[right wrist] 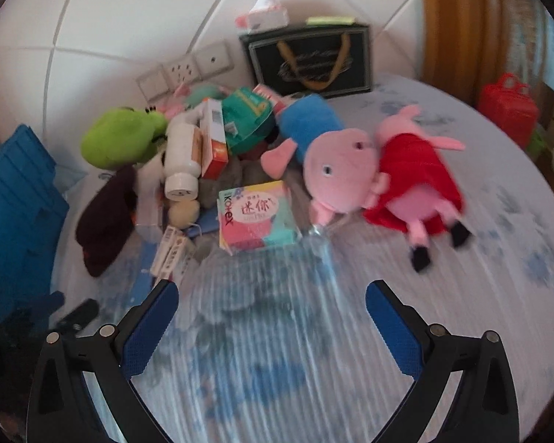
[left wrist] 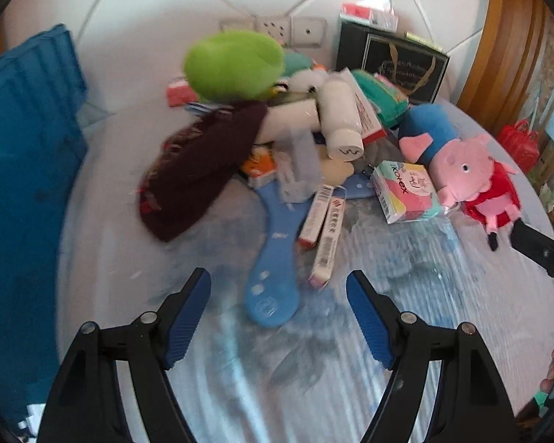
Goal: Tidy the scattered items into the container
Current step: 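Move both tools back to the toy pile near the tissue pack, then close the left gripper on two medicine boxes while the right grasps the pink Kotex pack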
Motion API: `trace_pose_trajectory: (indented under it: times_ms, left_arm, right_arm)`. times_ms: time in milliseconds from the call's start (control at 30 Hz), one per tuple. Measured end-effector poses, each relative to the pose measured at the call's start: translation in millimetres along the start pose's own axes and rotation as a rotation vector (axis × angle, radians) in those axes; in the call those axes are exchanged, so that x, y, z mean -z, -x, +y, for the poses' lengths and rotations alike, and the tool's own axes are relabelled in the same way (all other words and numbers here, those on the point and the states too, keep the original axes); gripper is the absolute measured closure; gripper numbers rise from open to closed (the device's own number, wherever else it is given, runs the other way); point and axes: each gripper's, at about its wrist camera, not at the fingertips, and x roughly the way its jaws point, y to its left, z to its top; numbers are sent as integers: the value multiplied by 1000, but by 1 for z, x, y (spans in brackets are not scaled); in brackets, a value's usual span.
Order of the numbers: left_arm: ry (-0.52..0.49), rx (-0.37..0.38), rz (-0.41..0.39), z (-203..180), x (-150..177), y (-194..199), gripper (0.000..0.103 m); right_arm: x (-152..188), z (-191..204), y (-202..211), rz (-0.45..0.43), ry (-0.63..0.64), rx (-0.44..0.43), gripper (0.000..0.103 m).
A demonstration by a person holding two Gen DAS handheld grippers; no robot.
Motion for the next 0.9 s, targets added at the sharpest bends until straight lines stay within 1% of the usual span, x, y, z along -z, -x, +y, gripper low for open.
trace_pose_trajectory:
  times_ms: [133, 200, 233, 300, 367, 433, 500, 600, 700, 767, 800, 833, 900]
  left_arm:
    - [-5, -35, 7, -27, -10, -52, 28]
    - [1, -46, 34, -37, -10, -75, 33]
    - [7, -42, 51, -39, -9, -83, 38]
    - [22, -36, 82, -43, -6, -97, 40]
    - [25, -54, 86, -46, -4, -105, 40]
    - [16, -74, 64, -51, -6, -107, 40]
    - [22, -61, 65, -54, -10, -111, 40]
    - [35, -71, 72, -56, -14, -120, 40]
    - [71, -39, 59, -50, -14, -123, 40]
    - [64, -36, 49, -50, -13, -123, 40]
    - [63, -35, 44, -49, -12, -123, 40]
    - [65, -33, 39, -49, -11, -122, 42]
    - [76, -37, 34, -46, -9, -120, 51]
  right_arm:
    - [-20, -3, -56, 34, 57, -57, 0]
    - [-25, -1, -79, 41, 84, -63, 0]
    - [-26, 0, -86, 43, 96, -56, 1]
    - [-29, 1, -101, 54, 110, -51, 1]
    - [-31, 1, -115, 69, 117, -50, 1]
    - [-32, 1, -125, 68, 123, -41, 1]
    - [-33, 1, -131, 73, 117, -51, 1]
    - [-31, 5, -137, 79, 130, -63, 1]
    - [-26, 9, -142, 82, 161, -54, 1]
    - [-22, 10, -147, 94, 166, -46, 1]
    - [-20, 10, -148, 96, 164, -46, 8]
    - [-17, 10, -149, 98, 160, -43, 20]
    - [-14, 12, -147, 86, 159, -32, 21]
